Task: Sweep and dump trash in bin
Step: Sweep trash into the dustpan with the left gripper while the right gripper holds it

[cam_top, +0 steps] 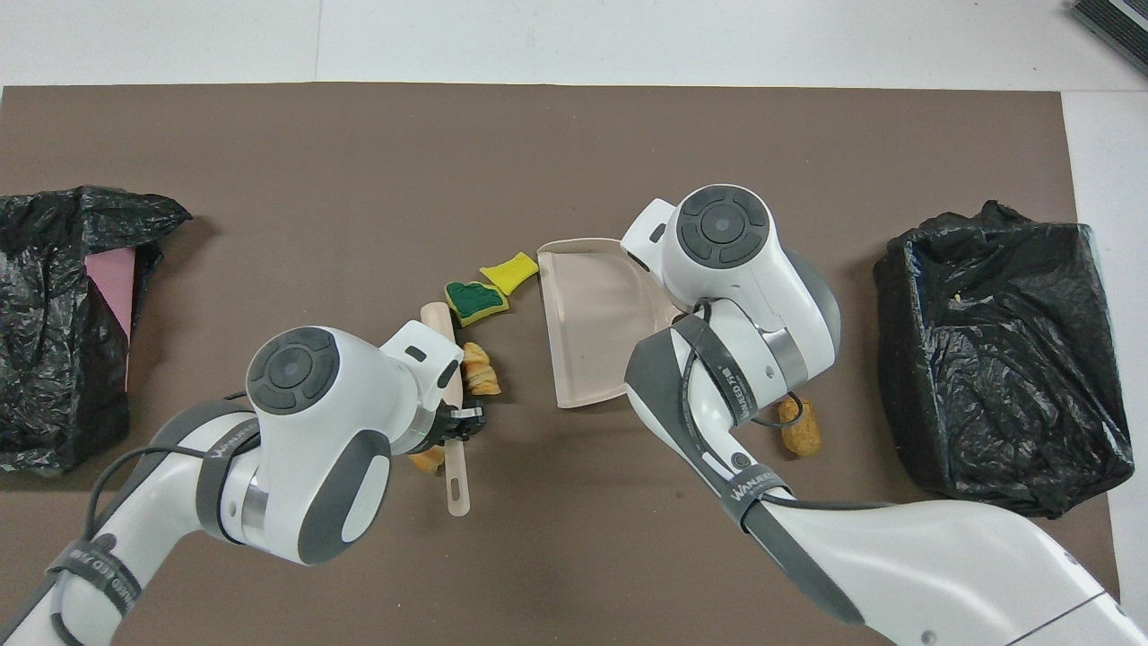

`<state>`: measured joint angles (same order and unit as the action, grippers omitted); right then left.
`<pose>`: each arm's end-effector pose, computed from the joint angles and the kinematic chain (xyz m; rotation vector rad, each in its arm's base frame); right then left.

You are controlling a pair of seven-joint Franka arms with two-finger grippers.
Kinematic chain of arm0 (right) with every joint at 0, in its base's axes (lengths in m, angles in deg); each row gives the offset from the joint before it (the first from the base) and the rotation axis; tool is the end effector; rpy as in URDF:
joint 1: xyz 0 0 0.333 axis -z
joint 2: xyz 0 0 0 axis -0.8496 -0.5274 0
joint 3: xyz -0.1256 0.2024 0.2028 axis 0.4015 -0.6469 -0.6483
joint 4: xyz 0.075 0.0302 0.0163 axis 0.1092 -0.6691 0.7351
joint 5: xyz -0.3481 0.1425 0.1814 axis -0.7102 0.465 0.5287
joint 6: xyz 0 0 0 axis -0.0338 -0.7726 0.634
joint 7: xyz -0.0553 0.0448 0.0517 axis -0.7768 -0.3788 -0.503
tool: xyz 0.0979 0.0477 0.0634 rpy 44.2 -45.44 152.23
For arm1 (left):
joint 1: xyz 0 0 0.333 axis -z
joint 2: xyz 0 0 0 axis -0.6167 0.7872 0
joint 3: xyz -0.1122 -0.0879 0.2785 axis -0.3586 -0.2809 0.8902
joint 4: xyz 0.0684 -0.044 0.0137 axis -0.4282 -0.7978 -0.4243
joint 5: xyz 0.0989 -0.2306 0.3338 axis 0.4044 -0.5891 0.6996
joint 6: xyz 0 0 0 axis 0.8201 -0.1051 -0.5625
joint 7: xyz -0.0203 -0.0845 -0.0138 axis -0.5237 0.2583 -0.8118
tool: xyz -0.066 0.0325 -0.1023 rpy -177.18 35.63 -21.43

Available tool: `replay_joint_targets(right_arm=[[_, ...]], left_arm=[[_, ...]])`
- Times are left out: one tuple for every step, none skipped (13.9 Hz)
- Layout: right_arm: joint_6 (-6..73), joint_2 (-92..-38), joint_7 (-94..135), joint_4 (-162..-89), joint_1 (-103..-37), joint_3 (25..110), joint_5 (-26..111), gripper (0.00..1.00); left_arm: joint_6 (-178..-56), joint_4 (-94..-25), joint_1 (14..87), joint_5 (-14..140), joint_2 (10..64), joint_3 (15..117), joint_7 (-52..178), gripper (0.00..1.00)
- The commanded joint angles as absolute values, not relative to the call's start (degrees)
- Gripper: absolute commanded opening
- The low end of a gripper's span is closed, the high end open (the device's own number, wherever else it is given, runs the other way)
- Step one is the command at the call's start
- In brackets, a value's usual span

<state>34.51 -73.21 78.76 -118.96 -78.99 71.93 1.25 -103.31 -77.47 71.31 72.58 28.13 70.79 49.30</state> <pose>0.6260 0.2596 0.3189 2.0490 2.2272 -0.1371 0.4552 -0.2917 0.3242 2.9680 0.1914 -0.2518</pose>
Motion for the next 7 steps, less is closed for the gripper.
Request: replay_joint_targets(right_arm=[[35.1,-73.5,80.1,-118.9,-78.1,71.6,0.8,0.00],[35.2,-73.5,80.1,-118.9,-78.0,71.6,0.8,0.00],[35.2,-73.5,80.1,-118.9,-77.9,71.6,0.8,0.00],[35.2,-73.5,80.1,-118.9,-77.9,71.6,0.8,0.00],[35.2,-73.5,80.1,-118.9,-77.9,71.6,0.8,0.00],[35.2,-73.5,80.1,-118.9,-77.8,71.6,0.8,0.00],[35.2,-73.5,80.1,-118.9,-77.8,71.6,0.8,0.00]], left_arm=[[-105.8,-73.1,74.5,71.3,33.2,70.9,48.6,0.00],[-106.2,-70.8,74.7,71.1,35.2,70.3,48.7,0.00],[-106.3,-68.4,75.5,70.6,36.9,69.7,48.9,0.00],[-106.3,-66.9,75.9,70.0,38.0,69.4,49.4,0.00],[-106.4,-65.8,76.7,68.4,38.5,68.9,49.5,0.00],[-106.3,-64.0,76.9,67.0,39.1,68.4,49.7,0.00],[-106.2,-62.8,76.9,66.9,39.5,67.2,49.8,0.00]])
